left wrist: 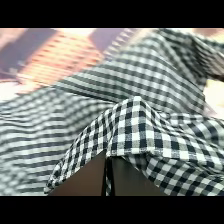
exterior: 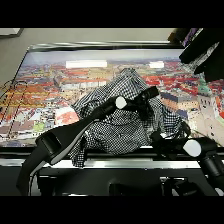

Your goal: Fold the clothes and pants, and hang the long-sleeved shirts on hangers.

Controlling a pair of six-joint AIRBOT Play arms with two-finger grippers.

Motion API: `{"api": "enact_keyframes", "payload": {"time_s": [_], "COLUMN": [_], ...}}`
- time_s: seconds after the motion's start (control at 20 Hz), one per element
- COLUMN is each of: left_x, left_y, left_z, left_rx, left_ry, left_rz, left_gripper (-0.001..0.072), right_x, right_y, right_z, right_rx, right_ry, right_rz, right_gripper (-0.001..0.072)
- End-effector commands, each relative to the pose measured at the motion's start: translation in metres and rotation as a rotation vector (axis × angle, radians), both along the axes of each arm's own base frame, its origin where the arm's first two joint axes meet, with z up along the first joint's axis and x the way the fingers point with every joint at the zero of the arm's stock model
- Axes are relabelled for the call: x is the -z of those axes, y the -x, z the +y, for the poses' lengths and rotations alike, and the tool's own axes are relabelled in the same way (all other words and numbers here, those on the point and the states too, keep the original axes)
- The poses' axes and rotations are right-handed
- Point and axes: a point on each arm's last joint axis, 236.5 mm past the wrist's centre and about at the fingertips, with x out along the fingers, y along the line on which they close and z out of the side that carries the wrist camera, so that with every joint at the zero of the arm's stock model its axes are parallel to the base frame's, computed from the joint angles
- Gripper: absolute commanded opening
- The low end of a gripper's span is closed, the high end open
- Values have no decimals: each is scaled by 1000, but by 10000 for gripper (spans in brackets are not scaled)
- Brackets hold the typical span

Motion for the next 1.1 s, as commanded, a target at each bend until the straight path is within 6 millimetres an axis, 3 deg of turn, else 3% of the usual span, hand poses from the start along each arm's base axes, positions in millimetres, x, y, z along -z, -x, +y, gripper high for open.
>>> {"api": "enact_keyframes", "payload": {"time_s": [0.0,0.1,0.3,0.45,0.55,0.65,0.75,0.9,1.05], "left_x": [-71,-124,-233,-307,-352,-398,-435,-480,-504], "left_y": [-69,-100,-125,-124,-114,-94,-70,-29,3], "left_z": [54,100,185,249,285,318,343,365,380], "left_rx": [-228,-353,-515,-631,-701,-767,-801,-813,-823], "left_ry": [11,46,105,117,148,184,210,273,316], "left_rz": [-79,-126,-290,-441,-507,-580,-651,-710,-719], "left_gripper": [16,16,17,17,17,17,17,17,17], "right_x": [-56,-102,-202,-295,-345,-378,-398,-420,-449], "right_y": [-54,-102,-182,-210,-208,-196,-182,-164,-154], "right_z": [-36,-30,10,40,68,87,96,106,103], "right_rx": [35,-36,-228,-350,-427,-480,-506,-524,-499], "right_ry": [74,66,-14,9,25,76,126,130,123], "right_rz": [-157,-293,-523,-739,-855,-941,-1002,-1082,-1177], "right_gripper": [29,29,29,28,28,28,28,28,28]}}
